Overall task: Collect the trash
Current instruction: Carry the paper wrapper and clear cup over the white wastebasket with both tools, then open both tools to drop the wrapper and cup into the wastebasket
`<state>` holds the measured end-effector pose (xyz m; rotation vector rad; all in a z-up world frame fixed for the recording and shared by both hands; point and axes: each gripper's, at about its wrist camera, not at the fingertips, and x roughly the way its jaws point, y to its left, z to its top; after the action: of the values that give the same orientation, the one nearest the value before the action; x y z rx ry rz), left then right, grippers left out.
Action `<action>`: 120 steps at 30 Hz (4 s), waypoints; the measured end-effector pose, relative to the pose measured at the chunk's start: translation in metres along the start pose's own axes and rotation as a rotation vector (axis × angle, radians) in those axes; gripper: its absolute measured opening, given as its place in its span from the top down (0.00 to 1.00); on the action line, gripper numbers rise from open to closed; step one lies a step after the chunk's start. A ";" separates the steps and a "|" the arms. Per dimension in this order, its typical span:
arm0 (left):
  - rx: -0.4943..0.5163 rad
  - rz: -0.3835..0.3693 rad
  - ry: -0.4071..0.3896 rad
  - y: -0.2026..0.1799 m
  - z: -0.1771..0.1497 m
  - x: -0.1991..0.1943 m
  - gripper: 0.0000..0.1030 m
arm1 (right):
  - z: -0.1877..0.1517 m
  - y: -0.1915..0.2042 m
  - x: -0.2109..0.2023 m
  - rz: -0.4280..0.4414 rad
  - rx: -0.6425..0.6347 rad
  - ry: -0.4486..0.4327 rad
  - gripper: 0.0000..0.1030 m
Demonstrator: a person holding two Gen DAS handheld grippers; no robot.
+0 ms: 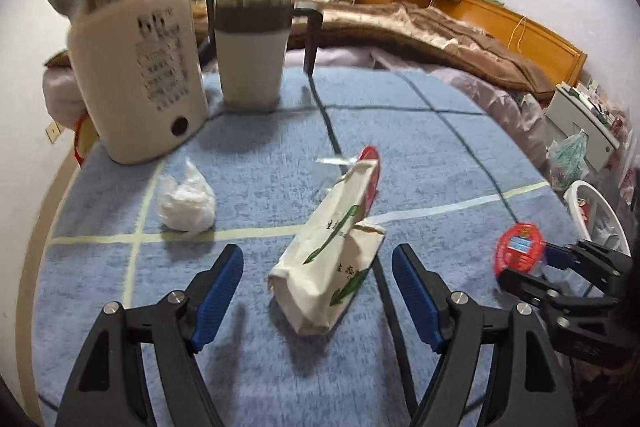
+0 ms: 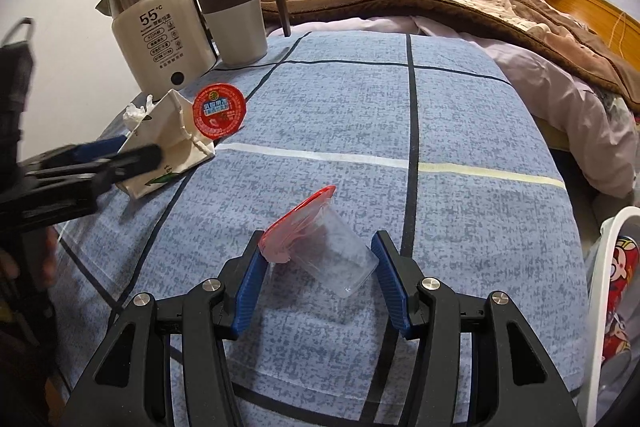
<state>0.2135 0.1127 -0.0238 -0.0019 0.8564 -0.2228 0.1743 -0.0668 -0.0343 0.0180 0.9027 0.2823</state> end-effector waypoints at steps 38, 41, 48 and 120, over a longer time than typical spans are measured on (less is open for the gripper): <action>0.026 -0.085 -0.029 -0.066 -0.022 -0.041 0.65 | -0.019 -0.033 -0.057 -0.009 0.088 -0.116 0.48; 0.042 -0.109 -0.039 -0.082 -0.021 -0.044 0.65 | -0.023 -0.042 -0.068 -0.017 0.102 -0.129 0.48; 0.090 -0.141 -0.055 -0.122 -0.017 -0.046 0.65 | -0.032 -0.073 -0.092 -0.064 0.144 -0.155 0.48; 0.310 -0.390 0.008 -0.359 -0.023 -0.004 0.46 | -0.110 -0.269 -0.158 -0.387 0.425 -0.129 0.42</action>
<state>0.1241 -0.2356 -0.0027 0.1223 0.8170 -0.7204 0.0590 -0.3766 -0.0166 0.2489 0.8050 -0.2711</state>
